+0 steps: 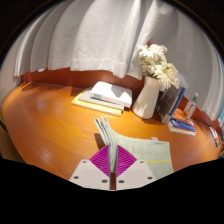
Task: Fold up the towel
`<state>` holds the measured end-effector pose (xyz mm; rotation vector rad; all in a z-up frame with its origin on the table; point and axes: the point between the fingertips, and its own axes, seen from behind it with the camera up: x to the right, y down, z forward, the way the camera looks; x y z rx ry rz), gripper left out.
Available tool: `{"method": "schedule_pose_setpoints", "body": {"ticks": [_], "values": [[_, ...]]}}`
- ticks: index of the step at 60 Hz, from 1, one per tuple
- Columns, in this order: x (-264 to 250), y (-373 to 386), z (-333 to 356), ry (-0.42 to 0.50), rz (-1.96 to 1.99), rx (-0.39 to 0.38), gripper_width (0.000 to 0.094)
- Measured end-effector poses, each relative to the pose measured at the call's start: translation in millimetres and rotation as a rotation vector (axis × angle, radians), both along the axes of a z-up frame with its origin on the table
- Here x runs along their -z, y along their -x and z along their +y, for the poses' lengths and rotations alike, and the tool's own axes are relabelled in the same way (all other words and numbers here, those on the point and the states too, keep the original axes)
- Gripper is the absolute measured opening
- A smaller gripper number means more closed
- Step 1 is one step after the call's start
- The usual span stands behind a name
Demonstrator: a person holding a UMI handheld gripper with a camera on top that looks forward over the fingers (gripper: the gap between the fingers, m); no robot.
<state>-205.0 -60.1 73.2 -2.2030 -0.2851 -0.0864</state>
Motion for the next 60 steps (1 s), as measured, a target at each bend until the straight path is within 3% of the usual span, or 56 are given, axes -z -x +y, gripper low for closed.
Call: {"method": "schedule_pose_setpoints", "body": {"ticks": [8, 15, 18, 25, 34, 41, 60], "values": [[-47.9, -81.6, 9.7, -0.075, -0.011, 0.102, 0.0051], [-41.0, -157.7, 6.8, -0.059, -0.017, 0.189, 0.0083], [-22.9, -186.0, -0.8, -0.015, -0.030, 0.214, 0.0171], [15.0, -222.7, -21.0, 0.074, -0.012, 0.208, 0.0519], [21.8, -241.7, -42.3, 0.083, 0.035, 0.192, 0.0660], [-4.8, -251.9, -54.0, 0.048, 0.057, 0.176, 0.0689], [-156.0, -271.1, -81.7, -0.165, 0.142, 0.150, 0.0706]]}}
